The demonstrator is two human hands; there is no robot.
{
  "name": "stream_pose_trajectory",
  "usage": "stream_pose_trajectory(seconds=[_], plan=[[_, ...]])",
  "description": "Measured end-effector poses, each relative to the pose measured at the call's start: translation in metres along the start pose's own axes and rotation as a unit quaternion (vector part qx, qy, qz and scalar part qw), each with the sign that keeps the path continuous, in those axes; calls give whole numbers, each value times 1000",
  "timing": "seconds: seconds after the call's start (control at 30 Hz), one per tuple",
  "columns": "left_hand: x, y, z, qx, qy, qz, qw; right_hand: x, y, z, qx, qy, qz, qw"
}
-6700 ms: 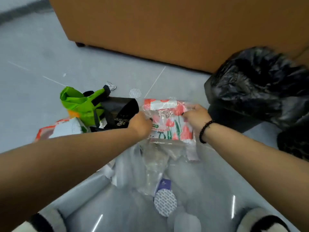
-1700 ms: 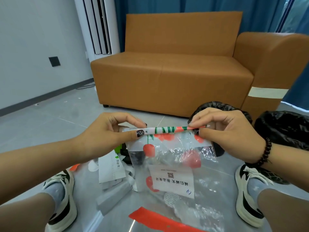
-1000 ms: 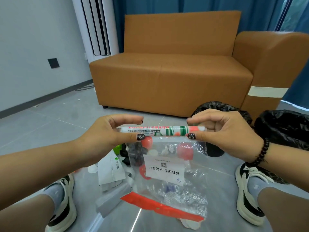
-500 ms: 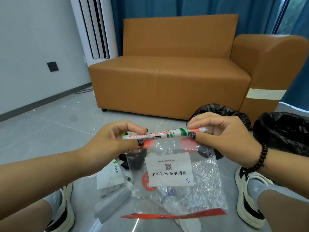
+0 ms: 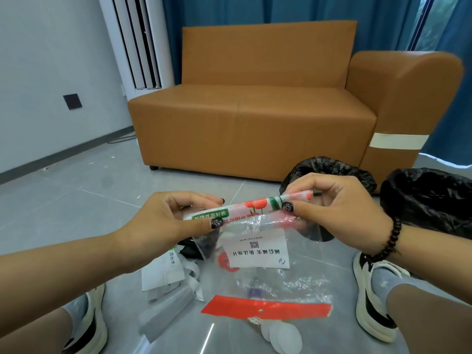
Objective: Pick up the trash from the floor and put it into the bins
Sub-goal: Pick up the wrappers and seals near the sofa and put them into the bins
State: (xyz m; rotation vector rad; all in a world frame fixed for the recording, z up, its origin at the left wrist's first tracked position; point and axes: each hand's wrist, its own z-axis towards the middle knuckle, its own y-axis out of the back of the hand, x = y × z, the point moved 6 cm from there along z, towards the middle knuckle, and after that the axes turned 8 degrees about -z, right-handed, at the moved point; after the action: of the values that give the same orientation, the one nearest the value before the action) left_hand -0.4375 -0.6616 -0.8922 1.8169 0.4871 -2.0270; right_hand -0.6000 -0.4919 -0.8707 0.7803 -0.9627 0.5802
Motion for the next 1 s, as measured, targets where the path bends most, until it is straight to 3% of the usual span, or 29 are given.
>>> stream_pose_trajectory(seconds=[0.3,0.67,0.87,1.0], plan=[[-9,-15,-6,17,-65,37,997,3,4,2,-7,-12,89,996],[-12,-7,-4,8,-74,40,996,2,9,7,-18,49,-30,998],[-13,0,-2,-31,-53,37,997,-3,5,8,6,35,-18,999],[-9,-1,-1,-14,-11,35,999,3,1,6,13,56,-57,997]])
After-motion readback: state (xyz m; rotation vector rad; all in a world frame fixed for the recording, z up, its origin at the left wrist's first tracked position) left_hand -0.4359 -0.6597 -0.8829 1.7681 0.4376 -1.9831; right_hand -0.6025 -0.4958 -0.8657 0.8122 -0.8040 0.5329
